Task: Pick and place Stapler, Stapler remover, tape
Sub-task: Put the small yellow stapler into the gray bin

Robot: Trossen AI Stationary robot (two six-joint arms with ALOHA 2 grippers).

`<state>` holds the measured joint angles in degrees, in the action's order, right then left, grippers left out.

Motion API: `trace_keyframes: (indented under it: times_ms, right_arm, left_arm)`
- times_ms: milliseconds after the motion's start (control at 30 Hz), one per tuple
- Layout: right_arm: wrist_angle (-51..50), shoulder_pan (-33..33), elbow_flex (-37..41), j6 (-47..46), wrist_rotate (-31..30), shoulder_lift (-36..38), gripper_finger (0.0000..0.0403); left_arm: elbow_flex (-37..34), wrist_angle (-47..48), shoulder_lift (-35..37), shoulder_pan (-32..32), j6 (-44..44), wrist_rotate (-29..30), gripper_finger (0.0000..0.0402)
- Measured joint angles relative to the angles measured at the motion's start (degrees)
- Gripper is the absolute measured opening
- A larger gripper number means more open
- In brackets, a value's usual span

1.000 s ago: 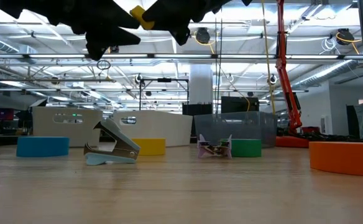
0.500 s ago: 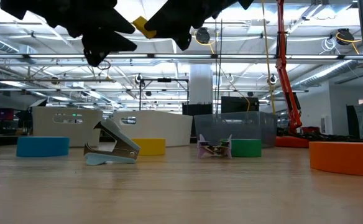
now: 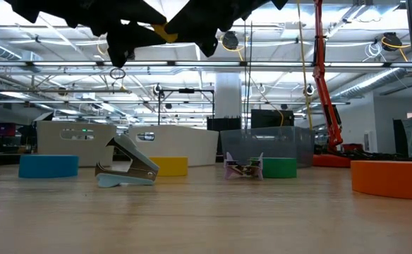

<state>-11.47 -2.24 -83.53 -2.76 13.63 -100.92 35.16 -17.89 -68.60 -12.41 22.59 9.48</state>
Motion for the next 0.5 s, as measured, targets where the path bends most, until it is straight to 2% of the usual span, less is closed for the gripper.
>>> trace_keyframes:
  times_ms: [500]
  right_arm:
    - [0.0,0.7,0.0,0.5,-0.2,0.0,0.0059]
  left_arm:
    - [0.0,0.5,0.0,1.5,0.2,-1.8,0.0156]
